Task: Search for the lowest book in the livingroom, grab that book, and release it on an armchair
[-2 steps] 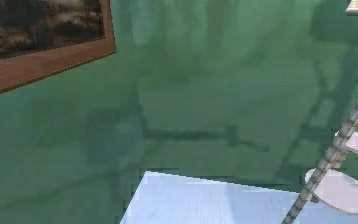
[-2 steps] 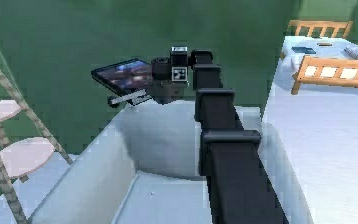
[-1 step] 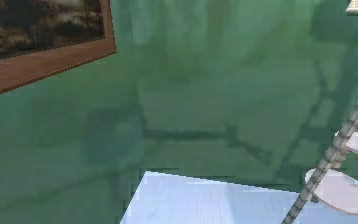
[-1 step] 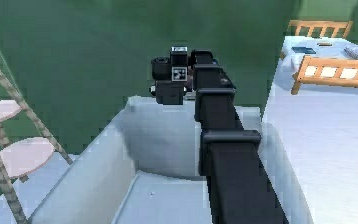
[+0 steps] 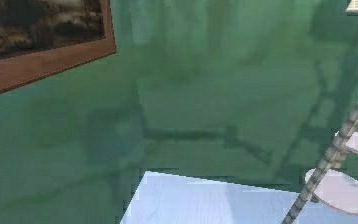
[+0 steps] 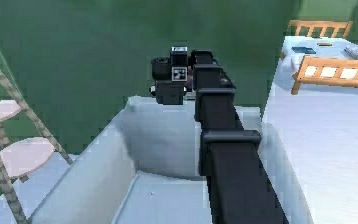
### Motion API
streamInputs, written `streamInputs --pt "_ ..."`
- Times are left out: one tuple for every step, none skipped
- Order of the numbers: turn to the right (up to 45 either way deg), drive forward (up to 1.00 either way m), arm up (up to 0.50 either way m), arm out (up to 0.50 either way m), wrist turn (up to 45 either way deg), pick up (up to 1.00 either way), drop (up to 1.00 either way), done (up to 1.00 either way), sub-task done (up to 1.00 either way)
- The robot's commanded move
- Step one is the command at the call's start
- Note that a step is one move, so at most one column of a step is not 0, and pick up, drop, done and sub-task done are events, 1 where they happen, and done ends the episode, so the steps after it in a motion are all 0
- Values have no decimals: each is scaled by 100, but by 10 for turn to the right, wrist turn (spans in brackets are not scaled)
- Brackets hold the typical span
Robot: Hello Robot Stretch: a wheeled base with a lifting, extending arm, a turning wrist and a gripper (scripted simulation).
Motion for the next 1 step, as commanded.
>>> streamInputs --pt "0 0 -50 0 0 0 0 0 0"
